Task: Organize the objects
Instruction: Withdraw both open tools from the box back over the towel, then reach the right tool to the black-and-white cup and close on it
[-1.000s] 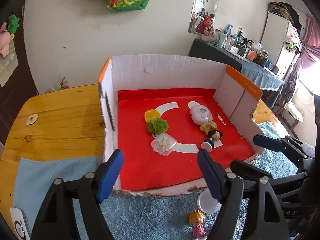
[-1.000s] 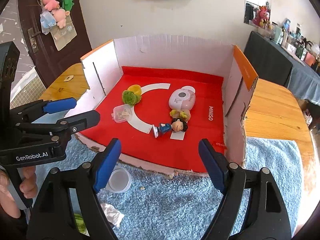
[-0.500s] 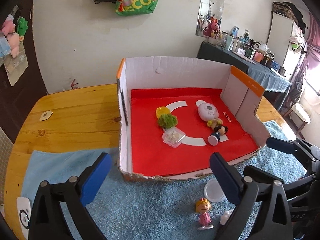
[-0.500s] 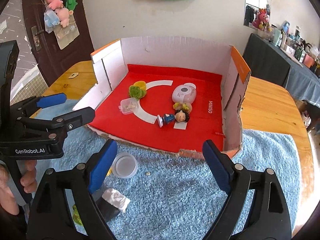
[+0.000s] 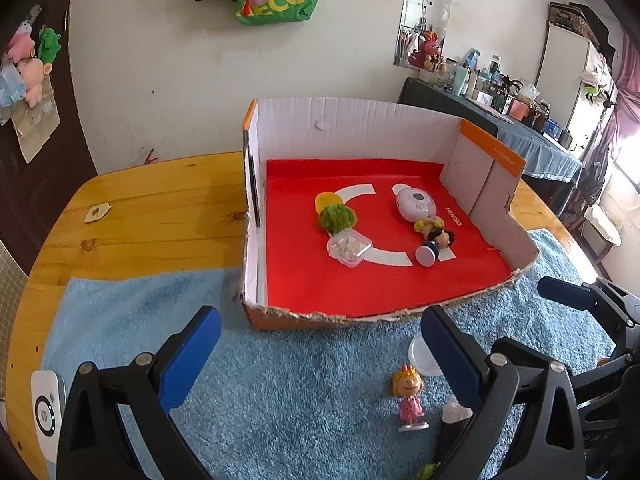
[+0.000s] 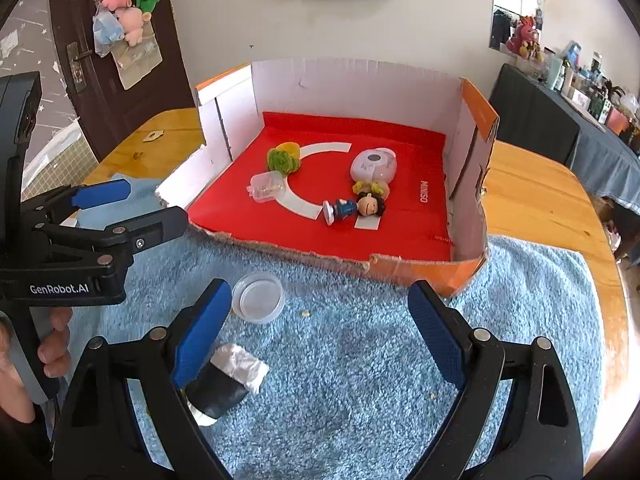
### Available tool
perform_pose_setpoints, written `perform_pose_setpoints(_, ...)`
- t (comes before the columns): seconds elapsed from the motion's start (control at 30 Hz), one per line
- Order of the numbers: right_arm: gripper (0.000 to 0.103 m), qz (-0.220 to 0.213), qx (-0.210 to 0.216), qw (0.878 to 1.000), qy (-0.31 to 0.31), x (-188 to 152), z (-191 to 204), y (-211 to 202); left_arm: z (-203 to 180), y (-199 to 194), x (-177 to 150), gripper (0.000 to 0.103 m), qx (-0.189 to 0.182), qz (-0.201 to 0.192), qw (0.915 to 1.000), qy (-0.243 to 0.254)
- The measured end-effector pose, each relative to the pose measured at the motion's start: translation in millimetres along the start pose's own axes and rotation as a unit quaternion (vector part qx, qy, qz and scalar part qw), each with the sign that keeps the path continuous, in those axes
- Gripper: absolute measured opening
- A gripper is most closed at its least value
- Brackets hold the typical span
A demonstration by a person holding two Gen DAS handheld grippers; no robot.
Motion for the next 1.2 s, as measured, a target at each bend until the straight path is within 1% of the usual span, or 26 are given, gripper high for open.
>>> perform_pose_setpoints(0.43, 0.091, 0.006, 0.003, 1.000, -0.002, -17.5, 10.1, -3.7, 4.1, 1.3, -23.7, 0.103, 0.006, 0.016, 0.9998, -0.003)
perform_pose_setpoints(0.9, 0.091, 0.016, 0.012, 1.000, -0.006, -39.5, 27.6, -2.5, 8.0, 0.4, -48.1, 0.103, 0.003, 0.030, 0.9995, -0.005)
perform_pose_setpoints(1.2, 0.091, 0.025, 0.022, 0.999, -0.017, -49.3, 42.9, 3.6, 12.5, 0.2, -54.3, 0.103, -0.005, 0.040, 0.9991, -0.013)
Point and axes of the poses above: each gripper's, at about its wrist camera, not at the fingertips, and y roughly the way its jaws point, z to its left, x to its top, the point moved 7 cm from there along y, roughly the way its jaws point, and after that the axes turned 13 degrees about -y, right-handed, at the moved point
